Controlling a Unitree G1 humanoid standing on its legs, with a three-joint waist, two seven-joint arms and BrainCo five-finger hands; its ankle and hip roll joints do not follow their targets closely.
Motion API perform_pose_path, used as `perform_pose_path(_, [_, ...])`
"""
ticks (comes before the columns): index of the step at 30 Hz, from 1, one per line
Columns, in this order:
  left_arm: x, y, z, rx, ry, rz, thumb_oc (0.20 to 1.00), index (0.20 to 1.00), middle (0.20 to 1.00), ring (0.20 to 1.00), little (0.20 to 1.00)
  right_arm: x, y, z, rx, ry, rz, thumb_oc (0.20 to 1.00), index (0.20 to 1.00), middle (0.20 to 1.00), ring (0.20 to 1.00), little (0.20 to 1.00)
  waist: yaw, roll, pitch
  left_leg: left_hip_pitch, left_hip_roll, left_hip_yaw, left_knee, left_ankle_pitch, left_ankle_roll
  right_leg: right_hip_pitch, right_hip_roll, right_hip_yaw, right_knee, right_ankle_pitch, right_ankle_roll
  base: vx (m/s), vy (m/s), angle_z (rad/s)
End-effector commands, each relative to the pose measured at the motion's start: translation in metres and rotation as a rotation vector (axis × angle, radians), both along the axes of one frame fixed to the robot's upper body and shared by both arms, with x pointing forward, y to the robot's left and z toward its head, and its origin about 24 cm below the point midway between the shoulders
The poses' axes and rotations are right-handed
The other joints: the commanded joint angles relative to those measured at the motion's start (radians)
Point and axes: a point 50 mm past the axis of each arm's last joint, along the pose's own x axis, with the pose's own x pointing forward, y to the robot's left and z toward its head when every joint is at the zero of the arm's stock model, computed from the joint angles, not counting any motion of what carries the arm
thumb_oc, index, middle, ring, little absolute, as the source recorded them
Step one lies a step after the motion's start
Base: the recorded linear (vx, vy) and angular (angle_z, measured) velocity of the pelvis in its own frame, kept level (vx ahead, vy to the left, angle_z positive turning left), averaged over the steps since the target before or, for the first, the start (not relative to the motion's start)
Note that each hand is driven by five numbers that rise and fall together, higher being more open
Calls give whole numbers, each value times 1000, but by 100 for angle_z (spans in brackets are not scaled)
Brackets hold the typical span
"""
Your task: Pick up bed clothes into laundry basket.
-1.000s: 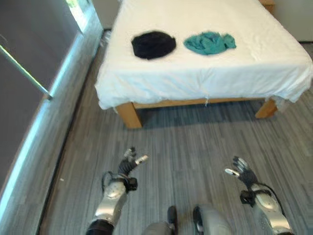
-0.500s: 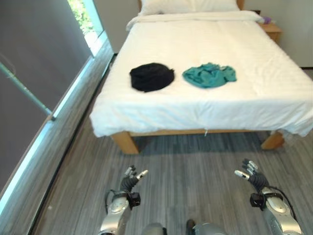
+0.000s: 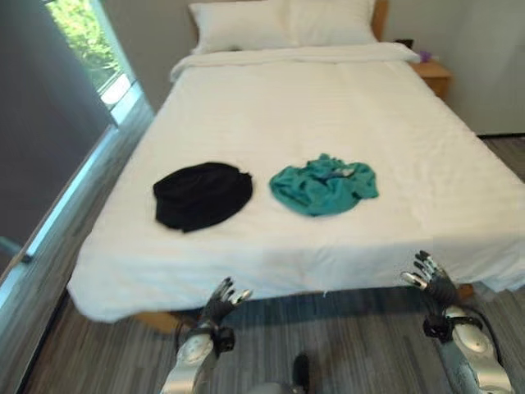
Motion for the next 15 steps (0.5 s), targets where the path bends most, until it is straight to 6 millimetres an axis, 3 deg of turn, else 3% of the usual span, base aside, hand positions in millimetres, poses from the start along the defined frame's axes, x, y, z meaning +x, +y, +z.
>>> perform_pose_path(1, [0, 18, 13, 79, -67, -8, 1000, 1000, 1000, 1000, 1000, 29, 4, 47, -106, -209, 93, 1000, 1000, 1000, 1000, 1000, 8, 37, 48, 56, 128, 29, 40, -21, -203, -82, -17, 21, -137, 444, -1, 203, -13, 72])
perform_pose_path(2, [2, 19, 16, 79, -79, -17, 1000, 1000, 1000, 1000, 1000, 30, 5, 55, -97, -242, 107, 1000, 1000, 1000, 1000, 1000, -3, 48, 53, 84, 142, -1, 33, -21, -206, -132, -23, 18, -163, 404, -28, 213, -13, 74])
perform_pose_path(3, [2, 19, 16, 79, -78, -17, 1000, 1000, 1000, 1000, 1000, 30, 5, 55, -97, -241, 107, 1000, 1000, 1000, 1000, 1000, -7, 47, 55, 87, 140, -4, 31, -21, -207, -130, -25, 15, -160, 400, -28, 200, -67, 79])
perform_pose_path(4, [3, 18, 17, 80, -79, -29, 1000, 1000, 1000, 1000, 1000, 32, 6, 64, -82, -280, 119, 1000, 1000, 1000, 1000, 1000, -15, 48, 53, 96, 143, -18, 24, -22, -214, -156, -26, 29, -235, 382, -38, 249, -148, 77])
perform_pose_path(5, [4, 16, 17, 78, -80, -46, 1000, 1000, 1000, 1000, 1000, 33, 4, 88, -85, -380, 132, 1000, 1000, 1000, 1000, 1000, -38, 34, 48, 115, 132, -54, 12, -37, -225, -168, -19, 73, -385, 378, -34, 260, -142, 71])
perform_pose_path(6, [4, 16, 17, 77, -80, -47, 1000, 1000, 1000, 1000, 1000, 32, 4, 88, -84, -379, 131, 1000, 1000, 1000, 1000, 1000, -42, 37, 50, 120, 134, -59, 11, -40, -225, -157, -18, 68, -396, 379, -34, 341, -166, 98])
perform_pose_path(7, [6, 13, 14, 99, -69, -72, 1000, 1000, 1000, 1000, 1000, 30, -3, 114, -102, -492, 123, 1000, 1000, 1000, 1000, 1000, -59, 13, 47, 128, 120, -91, 18, -71, -231, -114, -6, 133, -555, 375, -25, 190, -100, 81])
perform_pose_path(10, [-2, 6, 5, 85, -32, -105, 1000, 1000, 1000, 1000, 1000, 28, -5, 154, -177, -633, 144, 1000, 1000, 1000, 1000, 1000, -42, -2, 19, 121, 111, -106, 12, -77, -235, -43, -18, 141, -636, 387, -17, 115, -87, 73])
perform_pose_path(14, [-17, 8, -6, 54, 22, -89, 1000, 1000, 1000, 1000, 1000, 38, -15, 173, -263, -652, 145, 1000, 1000, 1000, 1000, 1000, -22, -6, 1, 118, 114, -122, 5, -69, -243, -11, -17, 126, -680, 397, -25, 85, -100, 27])
perform_pose_path(15, [-26, 7, -12, 31, 58, -101, 1000, 1000, 1000, 1000, 1000, 44, -27, 179, -388, -590, 140, 1000, 1000, 1000, 1000, 1000, -8, -11, -6, 113, 113, -139, 2, -70, -247, 7, -17, 113, -702, 394, -33, 132, -136, 12])
